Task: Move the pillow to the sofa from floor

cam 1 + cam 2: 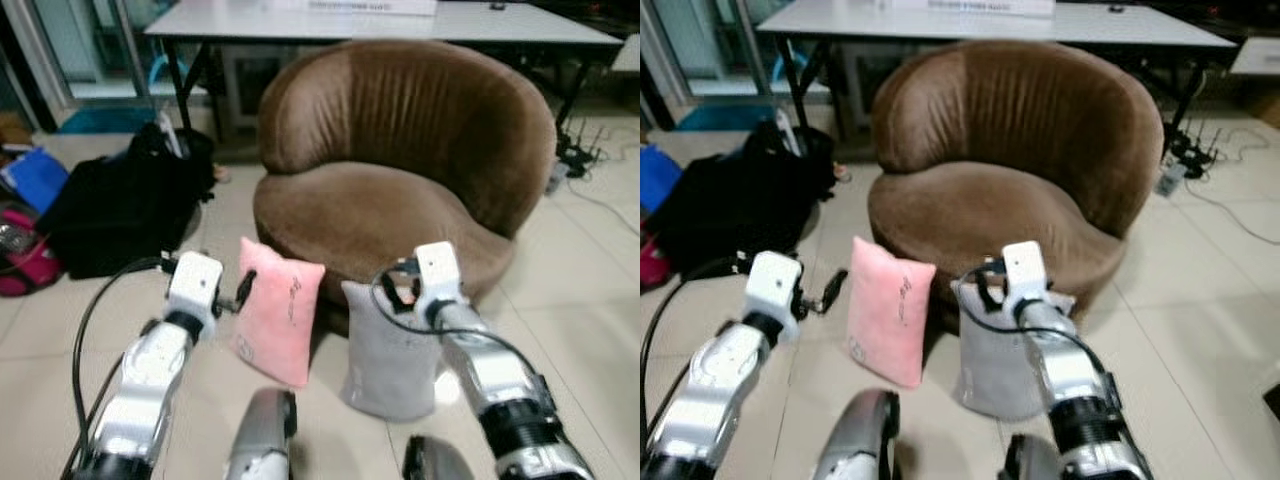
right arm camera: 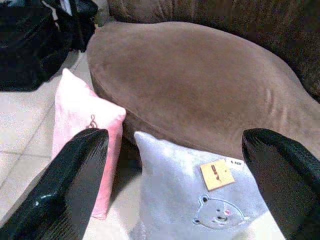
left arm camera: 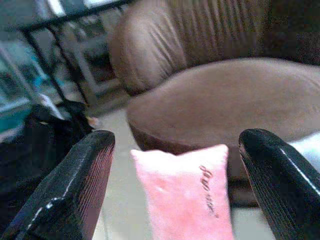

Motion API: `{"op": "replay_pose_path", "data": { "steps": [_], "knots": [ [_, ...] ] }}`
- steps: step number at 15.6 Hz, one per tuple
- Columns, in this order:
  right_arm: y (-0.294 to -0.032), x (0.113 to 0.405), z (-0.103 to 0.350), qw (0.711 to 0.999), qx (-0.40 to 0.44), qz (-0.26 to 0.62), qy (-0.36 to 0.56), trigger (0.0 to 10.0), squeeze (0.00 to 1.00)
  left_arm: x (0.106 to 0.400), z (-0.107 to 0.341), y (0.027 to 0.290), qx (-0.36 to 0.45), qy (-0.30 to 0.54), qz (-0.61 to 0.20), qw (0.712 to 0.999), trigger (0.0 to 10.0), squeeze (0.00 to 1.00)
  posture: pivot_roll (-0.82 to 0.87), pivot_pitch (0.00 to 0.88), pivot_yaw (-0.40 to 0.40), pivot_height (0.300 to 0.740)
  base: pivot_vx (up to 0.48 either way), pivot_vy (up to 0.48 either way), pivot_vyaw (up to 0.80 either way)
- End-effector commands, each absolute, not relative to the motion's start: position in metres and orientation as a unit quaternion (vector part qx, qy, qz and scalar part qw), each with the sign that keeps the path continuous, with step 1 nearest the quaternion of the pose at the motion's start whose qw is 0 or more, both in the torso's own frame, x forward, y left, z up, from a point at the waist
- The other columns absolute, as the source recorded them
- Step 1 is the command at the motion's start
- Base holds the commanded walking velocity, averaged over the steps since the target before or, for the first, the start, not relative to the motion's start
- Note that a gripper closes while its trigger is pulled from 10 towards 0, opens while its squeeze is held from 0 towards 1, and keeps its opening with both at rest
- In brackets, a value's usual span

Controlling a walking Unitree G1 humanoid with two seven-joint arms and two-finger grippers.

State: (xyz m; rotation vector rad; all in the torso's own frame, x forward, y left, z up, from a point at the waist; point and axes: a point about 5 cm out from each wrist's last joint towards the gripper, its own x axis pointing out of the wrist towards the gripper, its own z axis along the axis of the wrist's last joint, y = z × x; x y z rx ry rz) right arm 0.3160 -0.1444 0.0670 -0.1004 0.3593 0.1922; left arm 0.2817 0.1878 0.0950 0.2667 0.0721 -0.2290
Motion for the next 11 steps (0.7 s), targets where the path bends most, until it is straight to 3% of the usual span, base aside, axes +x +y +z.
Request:
{"op": "replay_pose_path", "data": {
  "steps": [1, 6, 9, 11],
  "knots": [
    [-0.1442, 0.3170, 0.0678, 0.978, -0.049, 0.094, 0.179, 10.0, 0.00, 0.2815, 0.0928, 0.1903, 0.133, 0.040, -0.104, 0.985, 10.0, 0.00, 0.06, 0.000, 0.027, 0.613, 0.000, 0.000, 0.00],
    [-0.1460, 0.3165, 0.0664, 0.978, -0.045, 0.091, 0.184, 10.0, 0.00, 0.2788, 0.0917, 0.1831, 0.122, 0.041, -0.140, 0.982, 10.0, 0.00, 0.05, 0.000, 0.030, 0.613, 0.291, 0.000, 0.00],
    [-0.1458, 0.3160, 0.0654, 0.977, -0.046, 0.092, 0.186, 10.0, 0.00, 0.2784, 0.0904, 0.1821, 0.123, 0.043, -0.145, 0.981, 10.0, 0.00, 0.05, 0.000, 0.030, 0.613, 0.447, 0.000, -0.61],
    [-0.1463, 0.3158, 0.0652, 0.977, -0.051, 0.092, 0.187, 10.0, 0.00, 0.2781, 0.0900, 0.1818, 0.124, 0.045, -0.148, 0.980, 10.0, 0.00, 0.05, 0.000, 0.028, 0.613, 0.446, 0.000, 0.00]
  ]
}}
